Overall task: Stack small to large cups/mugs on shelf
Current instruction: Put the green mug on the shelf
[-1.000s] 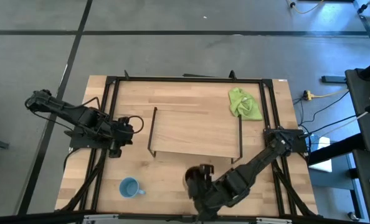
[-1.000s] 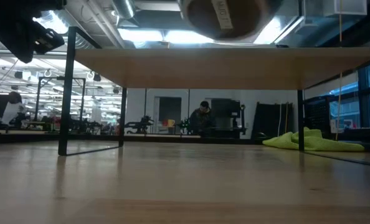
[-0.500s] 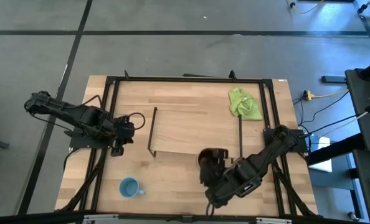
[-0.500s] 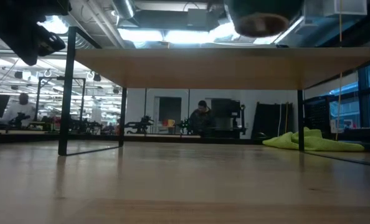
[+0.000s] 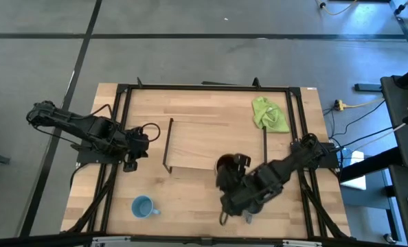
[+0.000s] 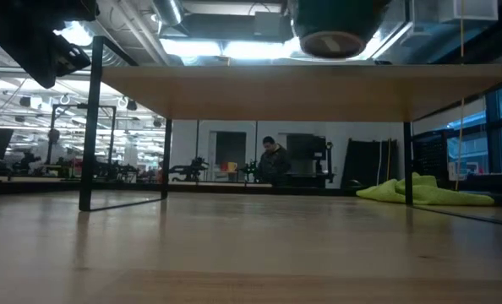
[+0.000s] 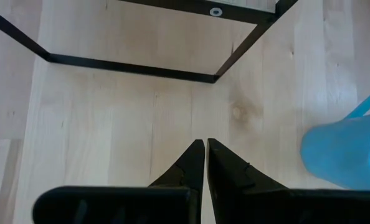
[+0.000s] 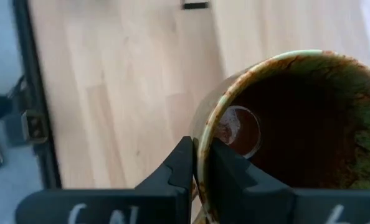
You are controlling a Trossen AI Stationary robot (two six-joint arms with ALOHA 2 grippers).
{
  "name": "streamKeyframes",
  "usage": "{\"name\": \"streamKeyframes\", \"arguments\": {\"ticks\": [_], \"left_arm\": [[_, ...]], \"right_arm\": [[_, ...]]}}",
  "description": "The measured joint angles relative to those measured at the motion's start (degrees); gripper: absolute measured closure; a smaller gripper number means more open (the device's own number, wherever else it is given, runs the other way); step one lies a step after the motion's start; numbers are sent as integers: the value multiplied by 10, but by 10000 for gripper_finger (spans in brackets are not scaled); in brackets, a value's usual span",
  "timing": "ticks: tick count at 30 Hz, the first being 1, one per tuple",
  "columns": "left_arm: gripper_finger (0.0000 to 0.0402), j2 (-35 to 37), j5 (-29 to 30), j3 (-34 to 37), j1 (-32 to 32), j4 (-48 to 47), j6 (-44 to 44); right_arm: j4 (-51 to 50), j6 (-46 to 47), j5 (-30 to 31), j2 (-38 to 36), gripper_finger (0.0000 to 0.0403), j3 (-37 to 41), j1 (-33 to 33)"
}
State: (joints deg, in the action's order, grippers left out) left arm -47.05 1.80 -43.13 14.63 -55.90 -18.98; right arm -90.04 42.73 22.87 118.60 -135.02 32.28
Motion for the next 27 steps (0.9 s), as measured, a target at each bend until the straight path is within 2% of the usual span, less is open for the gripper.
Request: {"name": "streamKeyframes", "arguments": {"ticks": [4,9,16,22,27], "left_arm": [[388,0,0,0,0,0,0],[388,0,0,0,0,0,0],[388,0,0,0,0,0,1],[388,0,0,0,0,-1,11],[388,0,0,0,0,-1,30]], "right_arm": [[0,8,23,-4,366,0,-19],[1,7,24,-10,365,0,-50],[1,5,9,-12,365,4,-76],[4,20,-33,-14,365,45,-93],[4,18,-24,-19,365,63,-95]]}}
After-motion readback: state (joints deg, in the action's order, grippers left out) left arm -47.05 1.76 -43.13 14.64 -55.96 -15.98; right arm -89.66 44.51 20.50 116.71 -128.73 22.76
